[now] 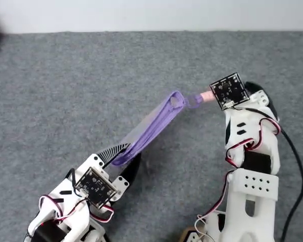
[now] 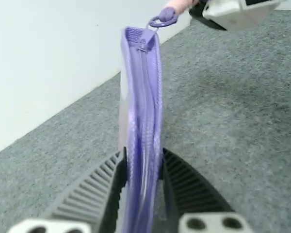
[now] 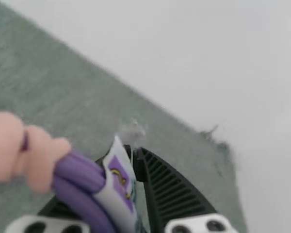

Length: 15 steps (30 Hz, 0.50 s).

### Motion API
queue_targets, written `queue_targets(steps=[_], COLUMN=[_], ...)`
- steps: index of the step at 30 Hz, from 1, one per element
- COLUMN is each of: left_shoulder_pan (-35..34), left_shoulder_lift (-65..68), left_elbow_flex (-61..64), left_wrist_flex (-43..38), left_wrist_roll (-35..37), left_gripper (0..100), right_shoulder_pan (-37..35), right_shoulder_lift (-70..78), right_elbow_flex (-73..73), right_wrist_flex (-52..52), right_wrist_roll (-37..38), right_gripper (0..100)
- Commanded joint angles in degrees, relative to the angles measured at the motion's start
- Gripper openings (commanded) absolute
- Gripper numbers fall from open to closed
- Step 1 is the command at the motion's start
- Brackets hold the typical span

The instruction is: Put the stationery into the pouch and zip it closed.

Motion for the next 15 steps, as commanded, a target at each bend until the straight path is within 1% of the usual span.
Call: queue_targets(steps=[1, 5, 7, 11, 15], left_shoulder_pan=[-0.5, -0.4, -0.4, -0.4, -0.3], left_shoulder_lift=[-0.7, -0.7, -0.7, -0.7, -0.7], left_elbow_flex=[-2.9, -2.9, -2.9, -2.9, -2.9], left_wrist_flex=[-0.1, -0.1, -0.1, -0.1, -0.1], left_wrist_roll=[-0.1, -0.1, -0.1, -0.1, -0.1], left_gripper=[10, 2, 1, 2, 2], right_shoulder_pan=[0.0, -4.4, -8.0, -15.6, -22.0], right_shoulder_lift=[-3.6, -12.9, -18.2, -26.9, -30.3], right_elbow_flex=[-1.0, -1.0, -1.0, -0.9, -0.8], right_wrist_flex=[7.3, 19.6, 25.5, 31.6, 32.6], right_wrist_roll=[-4.8, -9.0, -9.4, -9.4, -9.4], right_gripper=[5.3, 21.4, 25.9, 21.4, 16.0])
